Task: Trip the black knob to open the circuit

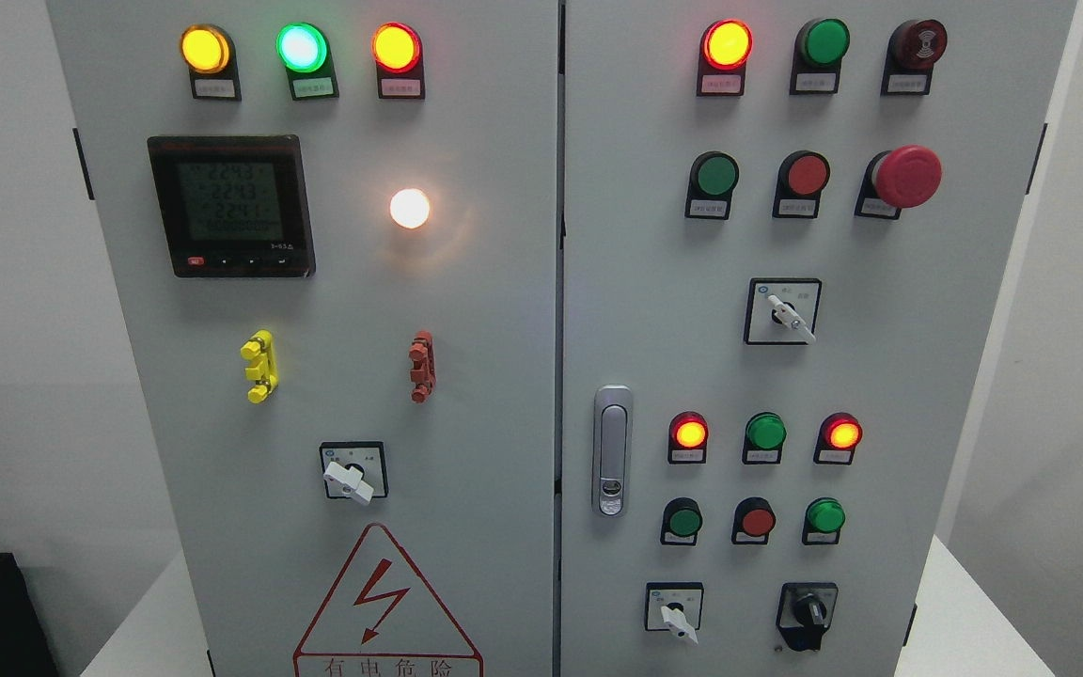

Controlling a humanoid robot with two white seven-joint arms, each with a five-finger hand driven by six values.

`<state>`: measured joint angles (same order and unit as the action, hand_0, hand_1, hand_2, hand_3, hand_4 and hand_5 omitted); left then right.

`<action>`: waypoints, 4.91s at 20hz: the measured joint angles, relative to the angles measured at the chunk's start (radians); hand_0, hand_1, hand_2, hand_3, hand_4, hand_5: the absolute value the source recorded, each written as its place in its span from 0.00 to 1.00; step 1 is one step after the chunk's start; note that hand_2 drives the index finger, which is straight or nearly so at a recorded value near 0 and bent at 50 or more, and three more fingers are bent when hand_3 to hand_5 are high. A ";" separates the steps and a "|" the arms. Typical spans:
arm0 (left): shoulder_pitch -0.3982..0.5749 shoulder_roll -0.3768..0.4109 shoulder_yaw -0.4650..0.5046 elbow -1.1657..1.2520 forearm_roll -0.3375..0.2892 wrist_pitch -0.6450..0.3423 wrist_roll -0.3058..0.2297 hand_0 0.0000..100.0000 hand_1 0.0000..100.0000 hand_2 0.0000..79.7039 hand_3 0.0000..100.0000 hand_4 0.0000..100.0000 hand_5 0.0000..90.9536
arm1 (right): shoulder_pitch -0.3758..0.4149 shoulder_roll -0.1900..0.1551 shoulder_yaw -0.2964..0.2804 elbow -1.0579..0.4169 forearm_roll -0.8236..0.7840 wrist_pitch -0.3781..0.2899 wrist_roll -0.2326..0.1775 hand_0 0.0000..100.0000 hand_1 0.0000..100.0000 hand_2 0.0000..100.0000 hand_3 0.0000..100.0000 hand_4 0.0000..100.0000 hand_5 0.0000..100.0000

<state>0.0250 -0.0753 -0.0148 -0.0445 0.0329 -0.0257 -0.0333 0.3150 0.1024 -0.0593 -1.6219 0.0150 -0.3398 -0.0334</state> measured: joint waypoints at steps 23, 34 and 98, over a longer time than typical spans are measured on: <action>0.000 0.000 0.000 0.000 0.000 0.000 0.000 0.12 0.39 0.00 0.00 0.00 0.00 | -0.140 0.003 0.010 -0.110 -0.024 0.112 0.000 0.00 0.00 0.00 1.00 1.00 1.00; 0.000 0.000 0.000 0.000 0.000 0.000 0.000 0.12 0.39 0.00 0.00 0.00 0.00 | -0.198 0.003 0.019 -0.118 -0.025 0.140 0.000 0.00 0.00 0.00 1.00 1.00 1.00; 0.000 0.000 0.000 0.000 0.000 0.000 0.000 0.12 0.39 0.00 0.00 0.00 0.00 | -0.247 0.004 0.064 -0.118 -0.027 0.171 -0.009 0.00 0.00 0.00 1.00 1.00 1.00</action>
<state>0.0250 -0.0753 -0.0148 -0.0445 0.0328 -0.0257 -0.0334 0.0677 0.1068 0.0051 -1.7399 -0.0118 -0.1683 -0.0426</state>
